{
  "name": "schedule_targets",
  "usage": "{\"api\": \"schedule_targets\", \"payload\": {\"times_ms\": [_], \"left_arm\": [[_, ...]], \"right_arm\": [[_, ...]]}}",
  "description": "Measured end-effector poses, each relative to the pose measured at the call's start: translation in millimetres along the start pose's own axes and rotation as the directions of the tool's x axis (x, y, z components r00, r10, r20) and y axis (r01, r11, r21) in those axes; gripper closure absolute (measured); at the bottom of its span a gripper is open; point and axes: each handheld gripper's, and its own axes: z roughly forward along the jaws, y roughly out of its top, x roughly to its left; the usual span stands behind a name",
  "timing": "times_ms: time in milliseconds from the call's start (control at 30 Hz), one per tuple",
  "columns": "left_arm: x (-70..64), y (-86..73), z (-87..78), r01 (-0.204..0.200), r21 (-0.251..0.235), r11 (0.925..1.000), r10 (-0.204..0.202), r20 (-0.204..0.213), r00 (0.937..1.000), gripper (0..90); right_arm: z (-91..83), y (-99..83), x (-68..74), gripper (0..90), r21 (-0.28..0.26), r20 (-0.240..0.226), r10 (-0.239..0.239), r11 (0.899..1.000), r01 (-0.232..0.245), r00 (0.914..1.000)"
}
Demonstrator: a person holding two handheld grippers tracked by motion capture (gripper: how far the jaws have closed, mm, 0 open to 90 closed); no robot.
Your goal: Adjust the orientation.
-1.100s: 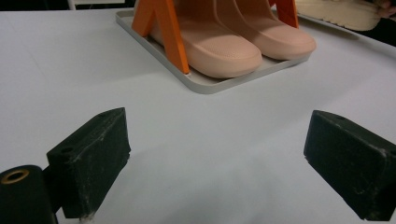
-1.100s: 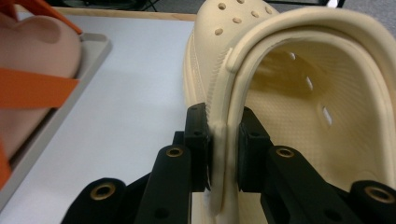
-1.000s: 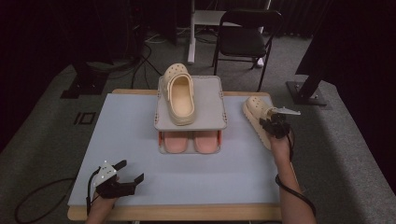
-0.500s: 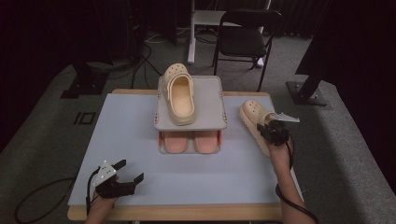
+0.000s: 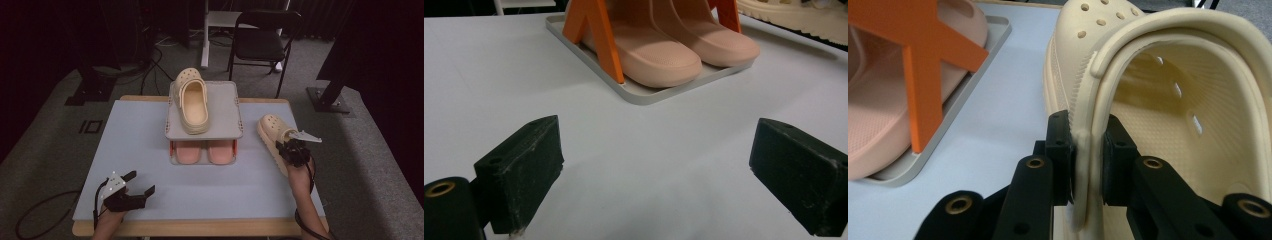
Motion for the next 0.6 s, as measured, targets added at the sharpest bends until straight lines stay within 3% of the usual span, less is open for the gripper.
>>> {"api": "schedule_targets", "payload": {"times_ms": [600], "left_arm": [[-0.3, -0.7, 1.0, -0.005, 0.004, 1.0, 0.005, 0.007, 1.0, 6.8]], "right_arm": [[-19.7, -25.5, 25.5, 77.8, -0.006, -0.033, -0.032, 0.999, 0.032, 0.9989]]}}
